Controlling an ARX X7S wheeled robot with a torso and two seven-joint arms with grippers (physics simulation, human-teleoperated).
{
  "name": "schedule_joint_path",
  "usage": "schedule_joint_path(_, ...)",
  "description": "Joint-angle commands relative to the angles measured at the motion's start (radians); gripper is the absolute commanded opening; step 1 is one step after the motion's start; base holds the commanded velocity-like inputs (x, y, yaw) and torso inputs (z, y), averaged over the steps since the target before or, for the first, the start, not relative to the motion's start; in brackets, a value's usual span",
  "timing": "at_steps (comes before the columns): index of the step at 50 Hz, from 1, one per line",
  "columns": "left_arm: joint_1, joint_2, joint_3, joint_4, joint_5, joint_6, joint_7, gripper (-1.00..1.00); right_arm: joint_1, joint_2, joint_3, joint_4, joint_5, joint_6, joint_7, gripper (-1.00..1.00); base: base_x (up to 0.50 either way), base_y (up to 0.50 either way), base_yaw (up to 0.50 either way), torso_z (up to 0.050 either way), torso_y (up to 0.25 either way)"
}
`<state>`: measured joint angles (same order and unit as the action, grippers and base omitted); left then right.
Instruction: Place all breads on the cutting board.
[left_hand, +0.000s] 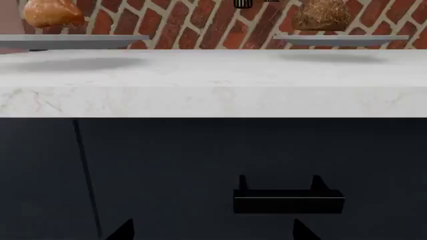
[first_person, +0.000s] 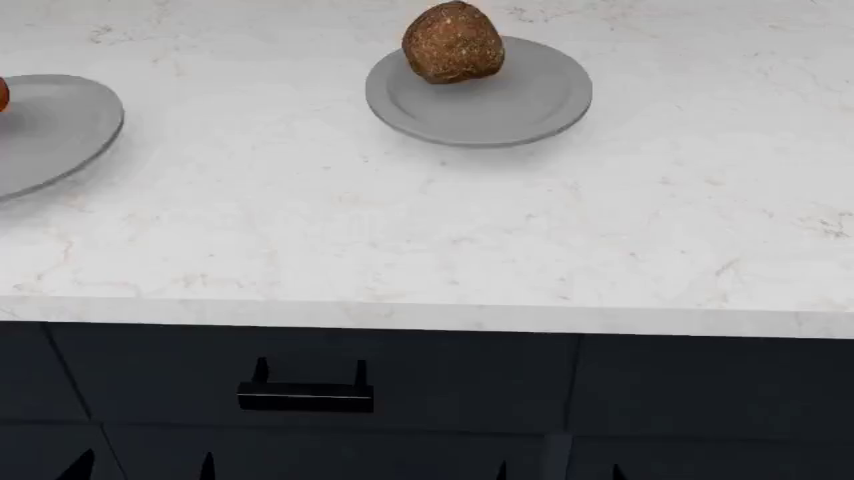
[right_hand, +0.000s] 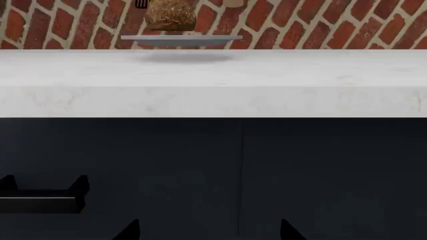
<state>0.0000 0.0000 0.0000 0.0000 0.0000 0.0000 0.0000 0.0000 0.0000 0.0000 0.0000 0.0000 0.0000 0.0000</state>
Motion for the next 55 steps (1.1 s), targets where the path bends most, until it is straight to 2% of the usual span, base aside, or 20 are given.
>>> schedule_joint_path(1, 0.000, -0.010, 0.011, 0.000, 0.000, 0.000, -0.011, 1.00, 0.000, 0.009, -0.013, 0.000, 0.009, 0.000, 0.013, 1.00, 0.00, 0.00, 0.00, 0.000, 0.000)
schedule_joint_path(2, -0.005, -0.010, 0.015, 0.105, -0.014, -0.121, -0.005, 1.00, 0.002, 0.009, -0.016, 0.010, -0.003, -0.008, 0.020, 1.00, 0.00, 0.00, 0.00, 0.000, 0.000)
schedule_joint_path(5, 0.006, -0.026, 0.039, 0.137, -0.019, -0.138, -0.023, 1.00, -0.001, 0.027, -0.031, 0.016, 0.016, -0.009, 0.028, 1.00, 0.00, 0.00, 0.00, 0.000, 0.000)
schedule_joint_path(7, 0.007, -0.031, 0.051, 0.058, -0.023, -0.058, -0.026, 1.00, -0.005, 0.035, -0.035, 0.011, 0.040, 0.004, 0.021, 1.00, 0.00, 0.00, 0.00, 0.000, 0.000)
schedule_joint_path(12, 0.007, -0.043, 0.060, 0.054, -0.032, -0.050, -0.047, 1.00, -0.011, 0.047, -0.043, -0.001, 0.052, 0.005, 0.037, 1.00, 0.00, 0.00, 0.00, 0.000, 0.000)
schedule_joint_path(13, 0.007, -0.046, 0.063, 0.123, -0.048, -0.123, -0.043, 1.00, -0.013, 0.049, -0.046, -0.001, 0.054, 0.002, 0.039, 1.00, 0.00, 0.00, 0.00, 0.000, 0.000)
schedule_joint_path(15, 0.013, -0.048, 0.072, 0.012, -0.037, -0.001, -0.050, 1.00, -0.012, 0.051, -0.051, 0.010, 0.046, -0.013, 0.053, 1.00, 0.00, 0.00, 0.00, 0.000, 0.000)
schedule_joint_path(16, 0.012, -0.054, 0.075, 0.122, -0.039, -0.113, -0.056, 1.00, -0.012, 0.053, -0.050, 0.003, 0.053, -0.005, 0.054, 1.00, 0.00, 0.00, 0.00, 0.000, 0.000)
schedule_joint_path(19, 0.011, -0.060, 0.077, 0.147, -0.049, -0.140, -0.062, 1.00, -0.016, 0.058, -0.057, -0.012, 0.056, 0.004, 0.062, 1.00, -0.25, 0.00, 0.00, 0.000, 0.000)
schedule_joint_path(21, 0.008, -0.058, 0.084, 0.012, -0.037, -0.006, -0.069, 1.00, -0.016, 0.062, -0.061, -0.013, 0.058, 0.004, 0.065, 1.00, -0.46, 0.00, 0.00, 0.000, 0.000)
schedule_joint_path(28, 0.012, -0.075, 0.092, 0.148, -0.052, -0.128, -0.085, 1.00, -0.015, 0.072, -0.077, -0.007, 0.060, -0.003, 0.077, 1.00, -0.47, 0.00, 0.00, 0.000, 0.000)
schedule_joint_path(31, 0.009, -0.076, 0.101, 0.038, -0.049, -0.029, -0.083, 1.00, -0.012, 0.076, -0.079, 0.000, 0.064, -0.003, 0.082, 1.00, -0.48, 0.00, 0.00, 0.000, 0.000)
schedule_joint_path(33, 0.009, -0.083, 0.093, 0.152, -0.066, -0.145, -0.092, 1.00, -0.014, 0.079, -0.081, -0.007, 0.065, 0.001, 0.086, 1.00, -0.47, 0.00, 0.00, 0.000, 0.000)
schedule_joint_path(35, 0.006, -0.077, 0.093, 0.024, -0.073, -0.021, -0.085, 1.00, -0.014, 0.082, -0.084, -0.007, 0.068, 0.003, 0.088, 1.00, -0.47, 0.00, 0.00, 0.000, 0.000)
schedule_joint_path(37, 0.008, -0.087, 0.093, 0.152, -0.088, -0.148, -0.094, 1.00, -0.010, 0.084, -0.089, 0.003, 0.064, 0.000, 0.093, 1.00, -0.48, 0.00, 0.00, 0.000, 0.000)
schedule_joint_path(39, 0.011, -0.083, 0.097, 0.044, -0.079, -0.034, -0.092, 1.00, -0.011, 0.087, -0.091, -0.001, 0.066, 0.004, 0.095, 1.00, -0.47, 0.00, 0.00, 0.000, 0.000)
schedule_joint_path(43, 0.010, -0.089, 0.101, 0.040, -0.073, -0.029, -0.105, 1.00, -0.013, 0.093, -0.096, -0.015, 0.073, 0.013, 0.099, 1.00, -0.47, 0.00, 0.00, 0.000, 0.000)
schedule_joint_path(44, 0.008, -0.095, 0.098, 0.162, -0.073, -0.147, -0.123, 1.00, -0.011, 0.094, -0.098, -0.010, 0.072, 0.011, 0.101, 1.00, -0.47, 0.00, 0.00, 0.000, 0.000)
schedule_joint_path(46, 0.007, -0.086, 0.100, 0.031, -0.052, -0.005, -0.140, 1.00, -0.014, 0.097, -0.103, -0.014, 0.076, 0.008, 0.100, 1.00, -0.29, 0.00, 0.00, 0.000, 0.000)
schedule_joint_path(55, 0.007, -0.095, 0.099, 0.044, -0.080, -0.023, -0.148, 1.00, -0.015, 0.108, -0.116, -0.013, 0.078, -0.001, 0.112, 1.00, 0.00, 0.00, 0.00, 0.036, 0.000)
